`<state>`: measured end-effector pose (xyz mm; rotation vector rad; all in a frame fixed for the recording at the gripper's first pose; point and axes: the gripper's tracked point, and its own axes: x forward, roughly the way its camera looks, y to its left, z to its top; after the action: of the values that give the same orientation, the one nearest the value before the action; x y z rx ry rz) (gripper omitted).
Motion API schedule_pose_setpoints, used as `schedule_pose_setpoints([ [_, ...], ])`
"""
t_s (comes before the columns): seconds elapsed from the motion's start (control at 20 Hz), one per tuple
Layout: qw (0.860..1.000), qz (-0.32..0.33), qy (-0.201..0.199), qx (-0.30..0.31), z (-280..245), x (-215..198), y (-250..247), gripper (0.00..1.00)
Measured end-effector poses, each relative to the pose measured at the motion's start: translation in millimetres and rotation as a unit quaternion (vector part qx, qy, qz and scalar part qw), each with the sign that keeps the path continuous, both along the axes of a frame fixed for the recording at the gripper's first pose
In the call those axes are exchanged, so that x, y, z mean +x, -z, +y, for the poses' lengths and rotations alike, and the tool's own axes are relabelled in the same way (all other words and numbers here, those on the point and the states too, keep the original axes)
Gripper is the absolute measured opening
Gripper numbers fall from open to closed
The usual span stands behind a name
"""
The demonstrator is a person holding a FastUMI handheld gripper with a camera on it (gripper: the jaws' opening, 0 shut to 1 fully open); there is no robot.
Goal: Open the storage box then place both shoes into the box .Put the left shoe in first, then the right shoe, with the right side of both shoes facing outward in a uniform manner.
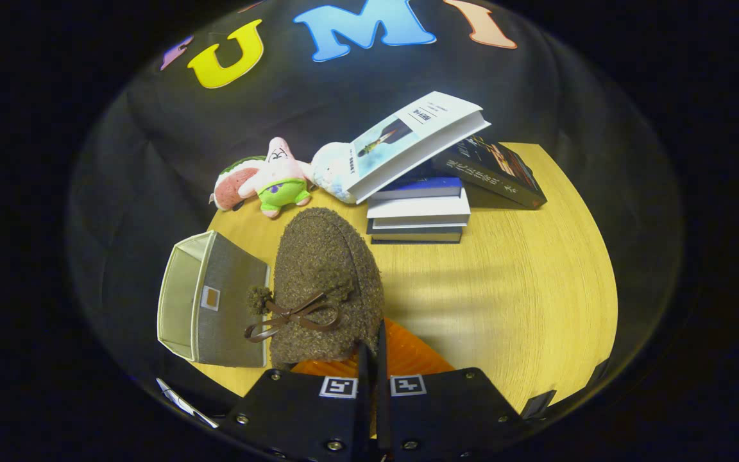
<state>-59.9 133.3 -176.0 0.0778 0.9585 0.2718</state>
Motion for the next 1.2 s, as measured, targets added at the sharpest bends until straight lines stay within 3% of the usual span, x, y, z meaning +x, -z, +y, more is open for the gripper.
schedule_pose_setpoints([
  [0.75, 0.994, -0.008, -0.105, 0.042, 197, -3, -50, 0.05],
  [1.2, 0.993, 0.053, -0.097, 0.027, 280, -7, -10, 0.05],
])
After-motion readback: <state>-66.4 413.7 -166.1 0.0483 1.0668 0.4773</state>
